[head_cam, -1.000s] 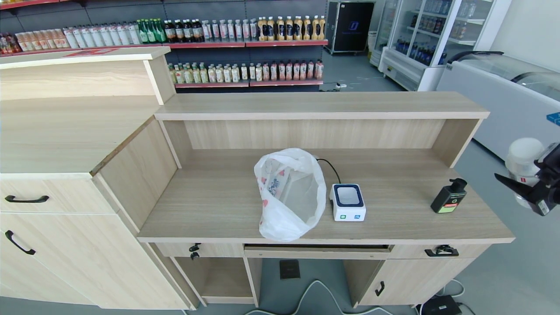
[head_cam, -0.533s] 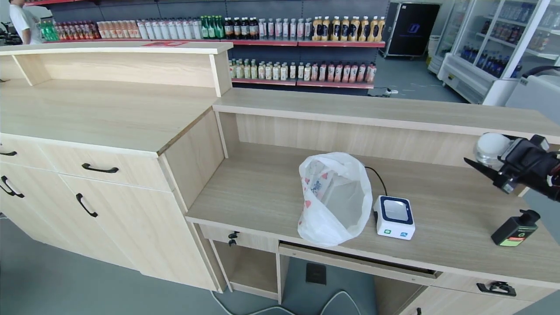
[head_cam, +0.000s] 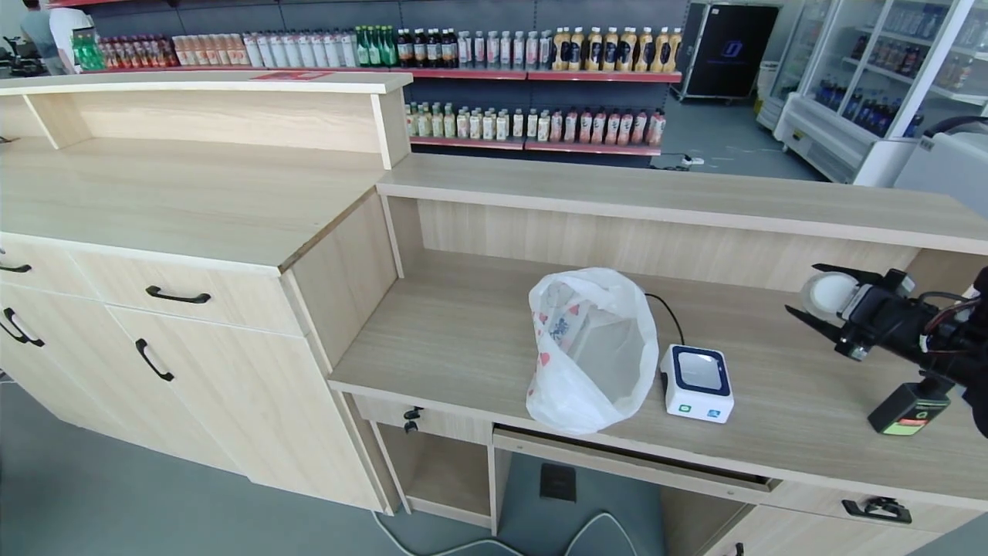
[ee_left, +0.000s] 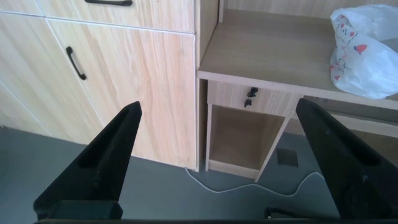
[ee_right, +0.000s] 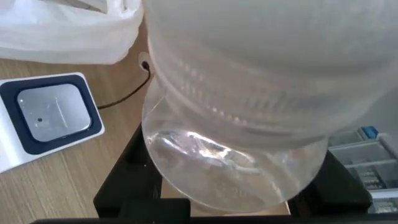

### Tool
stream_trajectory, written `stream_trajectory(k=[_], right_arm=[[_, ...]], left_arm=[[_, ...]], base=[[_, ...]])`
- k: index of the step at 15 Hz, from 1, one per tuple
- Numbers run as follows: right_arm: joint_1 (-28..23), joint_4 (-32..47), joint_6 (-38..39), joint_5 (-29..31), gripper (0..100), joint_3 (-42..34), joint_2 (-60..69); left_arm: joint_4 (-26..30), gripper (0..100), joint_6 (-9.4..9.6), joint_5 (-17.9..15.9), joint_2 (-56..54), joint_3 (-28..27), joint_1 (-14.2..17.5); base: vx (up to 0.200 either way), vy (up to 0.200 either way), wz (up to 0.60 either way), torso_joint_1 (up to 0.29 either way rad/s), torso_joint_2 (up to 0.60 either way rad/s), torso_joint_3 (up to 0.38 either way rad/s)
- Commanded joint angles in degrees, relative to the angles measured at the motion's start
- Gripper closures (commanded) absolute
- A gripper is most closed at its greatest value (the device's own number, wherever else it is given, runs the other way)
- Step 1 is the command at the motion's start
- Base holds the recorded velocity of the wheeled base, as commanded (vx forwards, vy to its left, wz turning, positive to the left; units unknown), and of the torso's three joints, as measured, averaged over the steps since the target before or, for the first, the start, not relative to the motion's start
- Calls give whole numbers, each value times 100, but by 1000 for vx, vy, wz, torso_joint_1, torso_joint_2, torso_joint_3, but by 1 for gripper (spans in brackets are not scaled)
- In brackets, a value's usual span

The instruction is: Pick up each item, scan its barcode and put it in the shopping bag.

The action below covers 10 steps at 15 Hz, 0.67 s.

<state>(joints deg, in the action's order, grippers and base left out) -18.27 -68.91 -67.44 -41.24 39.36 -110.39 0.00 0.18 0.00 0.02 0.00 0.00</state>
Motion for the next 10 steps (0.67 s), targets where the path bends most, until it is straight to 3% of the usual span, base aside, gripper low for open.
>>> stream_trajectory(k=[1,4,10], right_arm=[[34,-43,3,-60,100,-8,-238],[122,-298,-15,-394,100,-52,-510],[237,-342,-138,-420,100,-104,-809]], left_arm=[[0,0,-1,0,-2,0,0],[0,0,-1,0,-2,0,0],[0,0,-1,0,-2,0,0]], base=[[0,0,0,0,0,0],[0,0,0,0,0,0],[0,0,0,0,0,0]])
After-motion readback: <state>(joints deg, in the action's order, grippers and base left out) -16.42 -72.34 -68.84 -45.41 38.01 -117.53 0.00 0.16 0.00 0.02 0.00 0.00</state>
